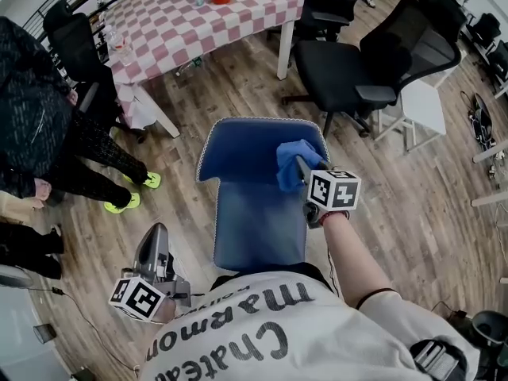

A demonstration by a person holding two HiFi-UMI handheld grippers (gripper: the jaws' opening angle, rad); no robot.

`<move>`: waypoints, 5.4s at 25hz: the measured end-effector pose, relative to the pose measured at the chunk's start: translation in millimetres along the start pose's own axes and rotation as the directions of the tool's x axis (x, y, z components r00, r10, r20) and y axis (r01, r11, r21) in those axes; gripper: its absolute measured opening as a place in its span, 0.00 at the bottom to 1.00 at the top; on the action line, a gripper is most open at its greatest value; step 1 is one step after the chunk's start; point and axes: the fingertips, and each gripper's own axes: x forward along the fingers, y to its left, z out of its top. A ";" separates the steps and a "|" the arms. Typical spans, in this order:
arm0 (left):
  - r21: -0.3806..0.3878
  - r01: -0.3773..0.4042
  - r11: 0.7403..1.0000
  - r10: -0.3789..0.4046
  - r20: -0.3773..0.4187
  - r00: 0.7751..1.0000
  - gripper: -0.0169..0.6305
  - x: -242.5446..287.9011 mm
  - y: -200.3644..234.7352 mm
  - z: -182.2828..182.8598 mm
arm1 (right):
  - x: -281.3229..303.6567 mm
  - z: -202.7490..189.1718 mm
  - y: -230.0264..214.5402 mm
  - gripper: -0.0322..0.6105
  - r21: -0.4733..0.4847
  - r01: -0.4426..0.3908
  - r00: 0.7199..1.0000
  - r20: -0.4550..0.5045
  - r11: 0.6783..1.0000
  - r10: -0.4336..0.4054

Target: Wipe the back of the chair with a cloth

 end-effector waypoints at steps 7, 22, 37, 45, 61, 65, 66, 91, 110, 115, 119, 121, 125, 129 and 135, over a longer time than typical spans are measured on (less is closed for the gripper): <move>-0.019 -0.054 0.998 0.054 0.014 0.998 0.03 -13.4 15.7 -7.2 | 34.0 -22.2 60.8 0.12 -0.033 -0.166 0.983 -0.084 0.986 0.163; -0.051 -0.158 0.986 0.159 0.016 0.987 0.03 -30.9 39.6 -15.4 | 85.4 -23.3 170.2 0.12 -0.141 -0.409 0.907 -0.172 0.902 0.385; -0.026 -0.181 0.983 0.180 -0.009 0.984 0.03 -26.3 36.8 -16.5 | 119.1 -9.7 119.3 0.12 -0.147 -0.268 0.963 -0.086 0.952 0.257; -0.010 -0.141 0.990 0.140 -0.039 0.989 0.03 -8.8 31.6 -17.6 | 100.7 -6.1 64.6 0.12 -0.094 -0.140 0.990 -0.021 0.986 0.138; -0.006 0.023 1.000 -0.024 -0.120 0.992 0.03 52.3 -5.0 -41.5 | 30.9 -0.6 -61.8 0.12 0.055 0.128 0.988 0.082 0.990 -0.133; 0.007 0.051 0.999 -0.049 -0.142 0.989 0.03 59.5 -13.6 -45.8 | 18.6 -3.4 -80.1 0.12 0.080 0.161 0.981 0.094 0.984 -0.168; 0.011 0.053 0.999 -0.051 -0.141 0.989 0.03 59.8 -14.7 -45.1 | 16.9 -4.2 -82.3 0.12 0.086 0.165 0.980 0.097 0.983 -0.173; -0.003 0.150 0.989 -0.146 -0.271 0.951 0.03 74.7 51.5 -25.2 | -28.7 -33.3 -107.1 0.12 0.226 0.516 0.833 0.095 0.826 -0.546; 0.010 0.506 0.863 -0.421 -0.540 0.729 0.03 130.7 83.2 -50.8 | 58.0 -55.4 52.4 0.12 0.103 0.398 0.902 0.140 0.912 -0.409; -0.040 0.560 0.827 -0.480 -0.568 0.669 0.03 139.4 88.4 -67.3 | 90.1 -57.5 95.6 0.12 0.075 0.327 0.932 0.137 0.942 -0.335; -0.038 0.586 0.809 -0.495 -0.580 0.646 0.03 147.6 92.5 -72.2 | 113.2 -56.0 122.4 0.12 0.065 0.250 0.957 0.134 0.966 -0.257; -0.038 0.602 0.798 -0.507 -0.582 0.635 0.03 151.3 89.0 -77.4 | 122.3 -54.2 134.1 0.12 0.039 0.195 0.973 0.120 0.980 -0.198; -0.044 0.623 0.781 -0.531 -0.572 0.626 0.03 160.0 73.6 -95.3 | 134.3 -56.5 156.3 0.12 -0.025 0.038 0.997 0.065 0.999 -0.036; -0.060 0.587 0.807 -0.528 -0.519 0.673 0.03 170.5 59.8 -103.5 | 147.6 -64.2 160.7 0.12 -0.095 -0.050 0.999 -0.011 0.994 0.050; -0.042 0.533 0.845 -0.475 -0.518 0.712 0.03 172.5 51.5 -128.7 | 157.2 -68.7 146.3 0.12 -0.089 -0.081 0.997 -0.022 0.993 0.080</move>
